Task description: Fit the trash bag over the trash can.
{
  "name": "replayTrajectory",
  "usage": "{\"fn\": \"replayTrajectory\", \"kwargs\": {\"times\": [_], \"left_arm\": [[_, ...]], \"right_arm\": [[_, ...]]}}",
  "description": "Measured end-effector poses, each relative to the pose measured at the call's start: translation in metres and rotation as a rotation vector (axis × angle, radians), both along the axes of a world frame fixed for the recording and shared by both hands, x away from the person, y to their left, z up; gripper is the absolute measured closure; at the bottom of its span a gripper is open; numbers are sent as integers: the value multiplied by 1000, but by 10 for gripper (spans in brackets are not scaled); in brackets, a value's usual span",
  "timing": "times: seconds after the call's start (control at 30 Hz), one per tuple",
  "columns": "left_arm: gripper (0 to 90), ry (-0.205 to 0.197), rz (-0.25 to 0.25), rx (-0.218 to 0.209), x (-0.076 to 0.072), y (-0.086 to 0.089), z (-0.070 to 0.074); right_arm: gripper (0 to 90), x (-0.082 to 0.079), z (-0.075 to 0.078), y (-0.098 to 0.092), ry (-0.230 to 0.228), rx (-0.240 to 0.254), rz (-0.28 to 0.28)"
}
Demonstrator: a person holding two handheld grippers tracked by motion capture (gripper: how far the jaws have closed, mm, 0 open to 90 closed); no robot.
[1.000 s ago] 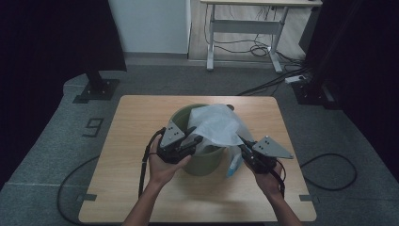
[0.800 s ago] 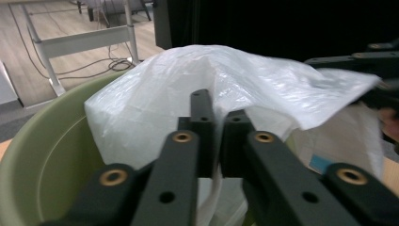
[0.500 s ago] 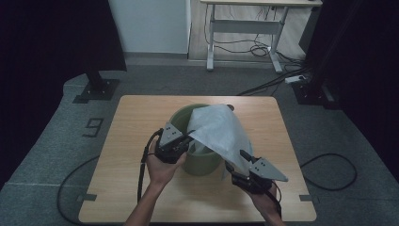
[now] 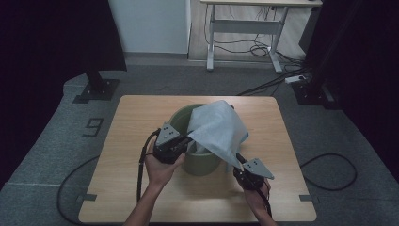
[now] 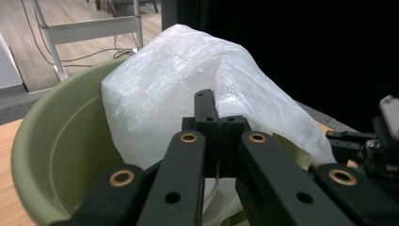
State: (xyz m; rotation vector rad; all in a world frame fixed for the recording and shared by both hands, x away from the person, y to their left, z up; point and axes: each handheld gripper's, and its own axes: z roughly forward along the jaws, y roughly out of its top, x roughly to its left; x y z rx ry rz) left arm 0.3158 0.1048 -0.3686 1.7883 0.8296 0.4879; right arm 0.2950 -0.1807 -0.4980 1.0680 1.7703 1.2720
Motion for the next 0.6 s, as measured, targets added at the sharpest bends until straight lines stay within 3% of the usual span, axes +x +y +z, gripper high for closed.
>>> {"fn": "replayTrajectory", "kwargs": {"times": [0.1, 0.27, 0.33, 0.5, 0.6], "left_arm": [[895, 5, -2, -13, 0, 3, 0], [876, 11, -8, -18, 0, 8, -2], [795, 11, -12, -18, -1, 9, -2], [430, -18, -5, 5, -6, 8, 4], [373, -52, -4, 8, -10, 4, 12]], "right_arm": [[881, -1, 13, -7, -35, -2, -1], [886, -4, 47, -19, -105, 2, 17], [886, -5, 63, -22, -131, 5, 27], [886, -6, 106, -24, -197, -26, 47], [886, -3, 118, -22, -207, -41, 56]]}}
